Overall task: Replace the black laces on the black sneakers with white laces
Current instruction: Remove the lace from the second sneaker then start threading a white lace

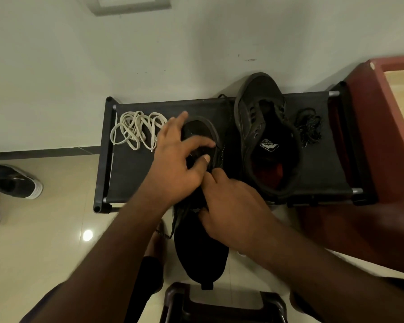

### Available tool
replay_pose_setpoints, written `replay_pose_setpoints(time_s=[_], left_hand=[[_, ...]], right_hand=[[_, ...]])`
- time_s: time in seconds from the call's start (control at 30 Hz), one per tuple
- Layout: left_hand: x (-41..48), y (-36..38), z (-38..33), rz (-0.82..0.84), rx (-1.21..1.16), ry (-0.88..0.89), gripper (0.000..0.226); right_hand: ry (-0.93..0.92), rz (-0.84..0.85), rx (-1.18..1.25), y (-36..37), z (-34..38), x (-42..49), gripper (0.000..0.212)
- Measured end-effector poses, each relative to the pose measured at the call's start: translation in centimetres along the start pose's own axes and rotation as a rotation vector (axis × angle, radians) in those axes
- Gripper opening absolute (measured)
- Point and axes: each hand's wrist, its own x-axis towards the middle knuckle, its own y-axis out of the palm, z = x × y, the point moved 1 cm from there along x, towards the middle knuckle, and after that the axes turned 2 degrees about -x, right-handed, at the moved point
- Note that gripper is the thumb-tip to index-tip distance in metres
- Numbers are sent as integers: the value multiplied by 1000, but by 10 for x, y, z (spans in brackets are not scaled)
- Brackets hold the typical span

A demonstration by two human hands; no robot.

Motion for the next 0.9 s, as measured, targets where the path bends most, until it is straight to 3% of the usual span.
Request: replay_pose_setpoints(time_s=[0.17,0.27,0.4,0.43,0.5,0.57,0.63,0.73,0.9], left_hand=[[1,0,7,21,118,17,13],[1,4,4,-52,94,10,6],[7,-11,6,-442,-391,-256,12],[8,-18,7,-469,-506,-292,18],[7,-24,1,-346,-461,-222,8],[2,-18,-3,-80,-221,-84,22],[-1,-6,1,66,-35,15,27],[-1,1,4,94,71,11,15],[1,3,7,31,125,6,11]], right_hand=[[-5,7,-4,-1,0,0,44],[3,14,2,-3,0,0,39],[28,38,12,-4,0,0,35],[33,46,15,-4,0,0,35],[39,57,15,-4,2,-1,34],[47,55,-1,-5,3,-2,36],[51,31,-15,-5,2,-2,45],[66,-4,-15,-4,2,0,53],[59,-20,-5,-3,3,0,36]])
